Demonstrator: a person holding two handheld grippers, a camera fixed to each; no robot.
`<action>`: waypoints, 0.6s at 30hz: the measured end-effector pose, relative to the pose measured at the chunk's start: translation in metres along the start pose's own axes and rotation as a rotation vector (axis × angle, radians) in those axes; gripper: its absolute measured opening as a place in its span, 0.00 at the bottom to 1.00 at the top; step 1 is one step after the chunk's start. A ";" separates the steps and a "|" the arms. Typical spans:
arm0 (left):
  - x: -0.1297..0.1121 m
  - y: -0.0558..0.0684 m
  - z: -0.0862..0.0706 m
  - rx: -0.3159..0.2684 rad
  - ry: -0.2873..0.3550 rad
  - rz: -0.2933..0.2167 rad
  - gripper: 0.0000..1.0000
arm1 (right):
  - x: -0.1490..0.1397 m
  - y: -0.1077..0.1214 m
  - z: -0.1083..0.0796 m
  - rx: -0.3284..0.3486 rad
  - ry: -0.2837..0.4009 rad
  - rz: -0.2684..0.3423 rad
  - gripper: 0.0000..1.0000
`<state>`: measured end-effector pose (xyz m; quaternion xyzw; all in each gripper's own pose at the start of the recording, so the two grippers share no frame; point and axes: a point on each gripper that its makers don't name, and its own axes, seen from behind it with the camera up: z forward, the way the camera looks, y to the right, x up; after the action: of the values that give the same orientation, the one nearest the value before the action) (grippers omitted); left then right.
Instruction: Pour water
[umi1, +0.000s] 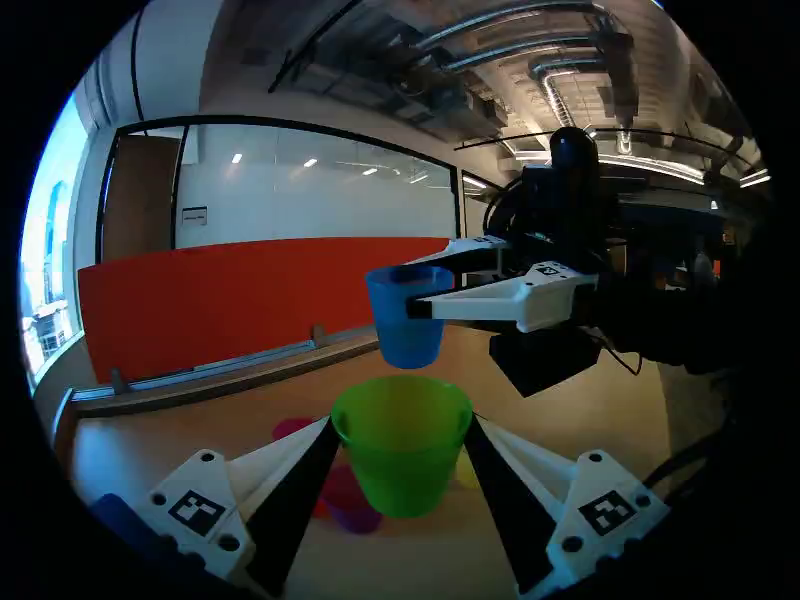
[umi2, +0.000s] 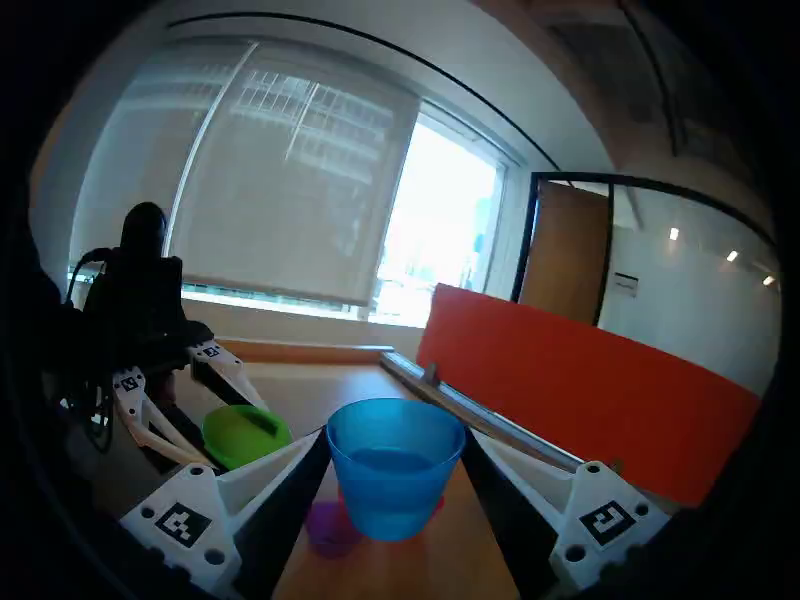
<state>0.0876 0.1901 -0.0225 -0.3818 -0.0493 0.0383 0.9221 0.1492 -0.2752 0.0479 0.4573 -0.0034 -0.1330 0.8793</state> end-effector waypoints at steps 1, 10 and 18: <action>0.000 0.000 0.000 0.001 0.001 -0.002 0.87 | 0.001 -0.001 0.000 0.003 0.000 -0.007 0.93; -0.001 -0.002 -0.001 0.001 0.008 -0.015 0.87 | 0.006 -0.009 0.004 0.026 -0.009 -0.064 0.93; 0.000 -0.002 -0.003 -0.005 0.011 -0.013 0.87 | 0.006 -0.013 0.006 0.046 -0.030 -0.120 0.93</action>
<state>0.0877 0.1862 -0.0231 -0.3838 -0.0468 0.0301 0.9217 0.1515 -0.2891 0.0399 0.4749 0.0077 -0.1921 0.8588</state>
